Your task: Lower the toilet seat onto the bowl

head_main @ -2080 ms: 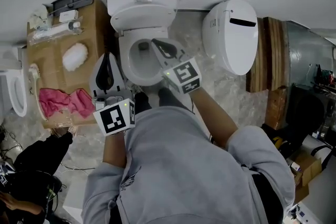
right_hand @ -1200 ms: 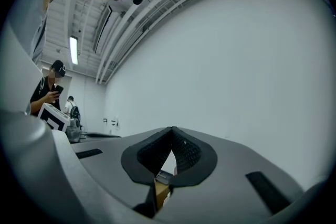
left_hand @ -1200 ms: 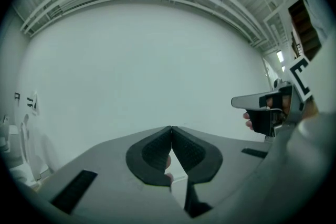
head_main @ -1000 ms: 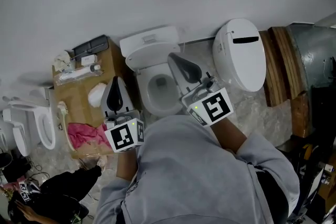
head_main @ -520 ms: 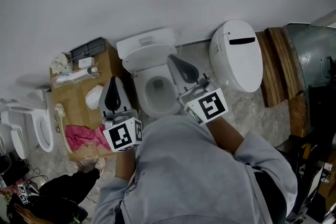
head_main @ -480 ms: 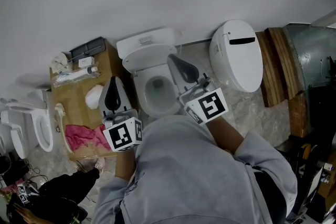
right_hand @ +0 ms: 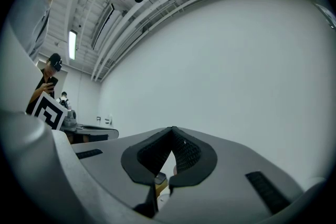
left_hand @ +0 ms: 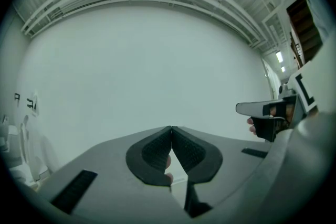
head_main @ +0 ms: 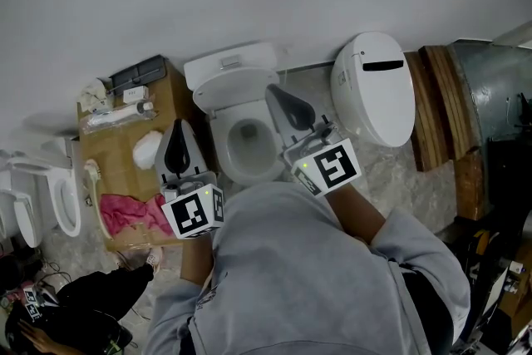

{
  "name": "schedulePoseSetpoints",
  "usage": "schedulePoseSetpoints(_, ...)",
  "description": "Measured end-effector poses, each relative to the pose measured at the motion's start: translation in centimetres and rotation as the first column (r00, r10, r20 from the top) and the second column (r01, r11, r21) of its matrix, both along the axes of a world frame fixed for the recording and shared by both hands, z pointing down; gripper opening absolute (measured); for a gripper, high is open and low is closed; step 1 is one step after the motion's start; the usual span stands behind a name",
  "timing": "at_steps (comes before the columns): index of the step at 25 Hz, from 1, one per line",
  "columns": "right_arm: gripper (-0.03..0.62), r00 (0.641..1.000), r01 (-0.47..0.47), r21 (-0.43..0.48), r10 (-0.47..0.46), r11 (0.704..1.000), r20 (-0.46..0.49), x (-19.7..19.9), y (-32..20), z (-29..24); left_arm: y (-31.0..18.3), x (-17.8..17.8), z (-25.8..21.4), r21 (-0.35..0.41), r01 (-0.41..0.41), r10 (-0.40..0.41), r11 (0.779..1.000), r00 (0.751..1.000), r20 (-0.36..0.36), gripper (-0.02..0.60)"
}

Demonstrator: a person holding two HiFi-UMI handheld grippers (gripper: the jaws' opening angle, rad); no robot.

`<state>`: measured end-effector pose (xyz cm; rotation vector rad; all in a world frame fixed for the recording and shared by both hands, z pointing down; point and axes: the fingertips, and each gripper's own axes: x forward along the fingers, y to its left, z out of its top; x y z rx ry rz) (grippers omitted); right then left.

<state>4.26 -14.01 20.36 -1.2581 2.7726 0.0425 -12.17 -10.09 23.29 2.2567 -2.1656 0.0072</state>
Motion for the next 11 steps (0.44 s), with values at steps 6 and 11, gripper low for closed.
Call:
schedulePoseSetpoints(6, -0.003, 1.0, 0.008, -0.004, -0.008, 1.0, -0.007, -0.28, -0.02, 0.21, -0.02, -0.11, 0.22, -0.007, 0.001, -0.001, 1.0, 1.0, 0.002, 0.0)
schedulePoseSetpoints(11, -0.003, 1.0, 0.008, -0.007, -0.008, 1.0, -0.007, -0.36, 0.14, 0.43, 0.18, -0.37, 0.51, -0.003, 0.007, -0.007, 1.0, 1.0, -0.003, 0.0)
